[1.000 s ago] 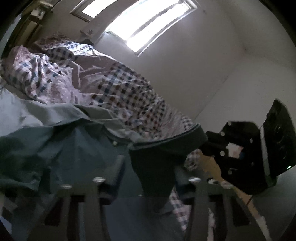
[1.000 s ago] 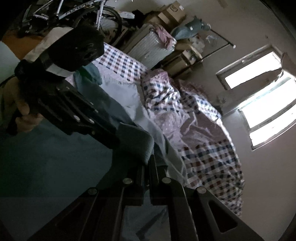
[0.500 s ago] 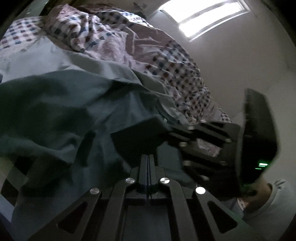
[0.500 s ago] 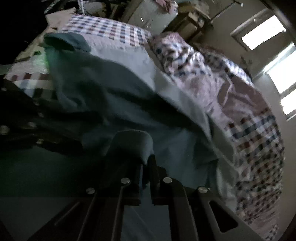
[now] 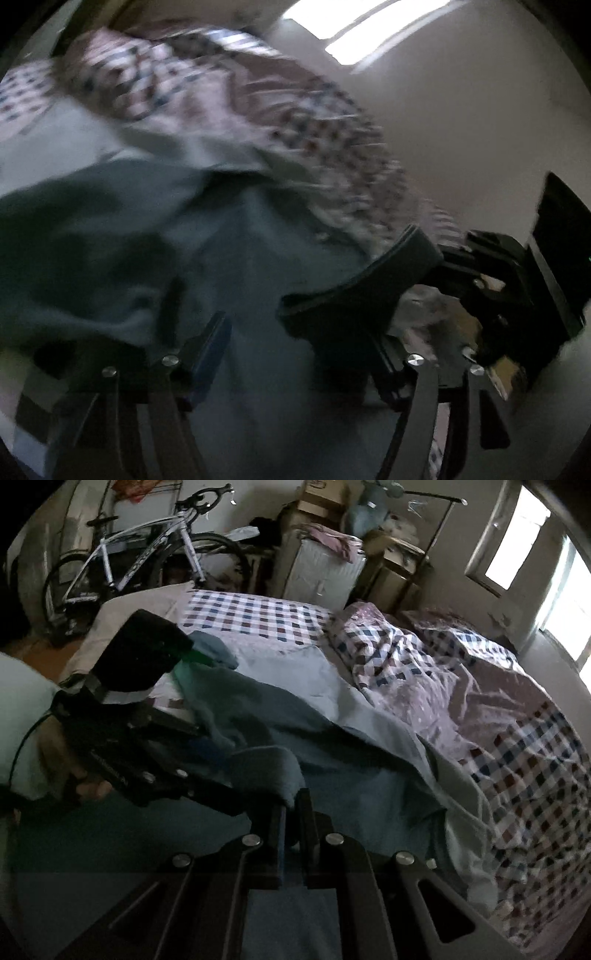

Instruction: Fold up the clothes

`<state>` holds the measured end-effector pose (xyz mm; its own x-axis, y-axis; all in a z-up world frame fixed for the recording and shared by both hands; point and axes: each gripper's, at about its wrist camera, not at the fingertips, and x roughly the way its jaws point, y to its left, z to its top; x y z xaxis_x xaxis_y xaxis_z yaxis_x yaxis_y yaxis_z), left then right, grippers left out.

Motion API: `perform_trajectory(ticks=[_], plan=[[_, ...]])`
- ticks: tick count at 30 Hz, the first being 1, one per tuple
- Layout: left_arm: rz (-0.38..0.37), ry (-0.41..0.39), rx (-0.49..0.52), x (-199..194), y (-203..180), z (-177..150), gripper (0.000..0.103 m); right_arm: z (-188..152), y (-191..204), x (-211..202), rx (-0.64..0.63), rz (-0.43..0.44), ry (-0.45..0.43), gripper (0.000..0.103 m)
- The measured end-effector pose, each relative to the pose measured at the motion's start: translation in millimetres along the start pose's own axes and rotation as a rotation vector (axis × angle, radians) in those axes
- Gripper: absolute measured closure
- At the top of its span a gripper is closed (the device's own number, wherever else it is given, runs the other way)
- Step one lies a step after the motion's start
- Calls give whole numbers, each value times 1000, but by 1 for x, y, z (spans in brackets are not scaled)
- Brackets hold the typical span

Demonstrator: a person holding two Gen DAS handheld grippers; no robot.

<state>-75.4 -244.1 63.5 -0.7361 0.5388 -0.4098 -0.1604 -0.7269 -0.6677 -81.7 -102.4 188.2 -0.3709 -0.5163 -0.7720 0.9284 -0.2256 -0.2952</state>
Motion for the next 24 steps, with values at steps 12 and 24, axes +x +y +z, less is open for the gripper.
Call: perform_trajectory(ticks=[12, 24], plan=[[-102, -19, 112, -10, -40, -3, 98, -4, 3, 5, 7, 18, 58, 99], [43, 213, -137, 14, 5, -22, 101, -17, -25, 61, 196, 4, 174, 34]])
